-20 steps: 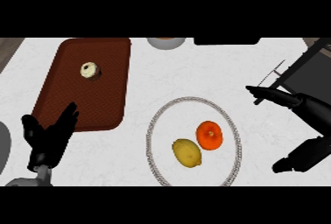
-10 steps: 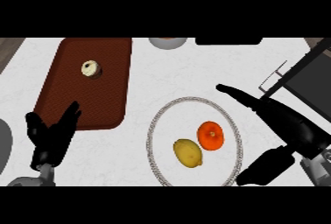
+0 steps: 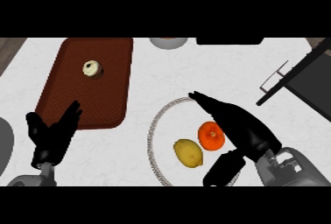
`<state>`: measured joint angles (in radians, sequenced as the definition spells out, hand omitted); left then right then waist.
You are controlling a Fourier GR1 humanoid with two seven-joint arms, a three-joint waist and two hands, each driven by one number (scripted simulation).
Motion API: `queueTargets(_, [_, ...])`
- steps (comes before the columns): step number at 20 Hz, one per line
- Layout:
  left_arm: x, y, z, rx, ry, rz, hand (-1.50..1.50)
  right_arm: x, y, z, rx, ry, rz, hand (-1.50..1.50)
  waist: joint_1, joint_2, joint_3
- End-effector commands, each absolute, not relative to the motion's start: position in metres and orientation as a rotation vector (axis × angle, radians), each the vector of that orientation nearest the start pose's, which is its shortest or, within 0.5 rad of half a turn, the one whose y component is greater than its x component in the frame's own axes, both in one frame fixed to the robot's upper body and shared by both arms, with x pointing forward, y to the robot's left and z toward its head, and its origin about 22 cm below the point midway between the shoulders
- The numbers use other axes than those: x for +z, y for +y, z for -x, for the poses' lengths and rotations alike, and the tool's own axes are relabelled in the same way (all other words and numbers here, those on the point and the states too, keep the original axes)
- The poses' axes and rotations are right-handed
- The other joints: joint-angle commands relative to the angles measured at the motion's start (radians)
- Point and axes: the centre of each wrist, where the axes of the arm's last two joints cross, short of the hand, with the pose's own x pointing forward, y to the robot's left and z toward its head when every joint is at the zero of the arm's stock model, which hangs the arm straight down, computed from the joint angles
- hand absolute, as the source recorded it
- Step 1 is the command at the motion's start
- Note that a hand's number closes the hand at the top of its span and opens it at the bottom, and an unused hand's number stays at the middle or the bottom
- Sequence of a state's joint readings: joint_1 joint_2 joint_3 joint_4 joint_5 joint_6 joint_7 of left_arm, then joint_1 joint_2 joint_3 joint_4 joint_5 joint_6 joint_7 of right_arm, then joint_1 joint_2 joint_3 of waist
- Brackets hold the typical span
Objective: Pick the lemon from the placemat and place it in the tiered shelf
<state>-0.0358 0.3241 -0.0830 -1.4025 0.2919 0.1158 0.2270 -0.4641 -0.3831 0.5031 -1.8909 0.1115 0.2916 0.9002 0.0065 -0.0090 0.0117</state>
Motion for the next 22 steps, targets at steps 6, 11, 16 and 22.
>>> queueTargets(6, [-0.043,0.291,-0.237,0.062,-1.115,-0.104,0.0,0.145,-0.117,-0.242,1.203,-1.103,0.378,-1.5,-0.011,0.008,-0.012])
queueTargets(11, [-0.033,0.294,-0.253,0.048,-1.123,-0.094,0.0,0.126,-0.112,-0.246,1.189,-1.098,0.457,-1.5,-0.01,0.01,-0.012])
queueTargets(16, [-0.014,0.297,-0.254,0.042,-1.12,-0.104,0.0,0.112,-0.107,-0.236,1.188,-1.098,0.469,-1.5,-0.006,0.009,-0.012])
queueTargets(22, [-0.031,0.291,-0.244,0.051,-1.121,-0.082,0.0,0.114,-0.102,-0.24,1.202,-1.087,0.478,-1.5,-0.005,0.009,-0.012])
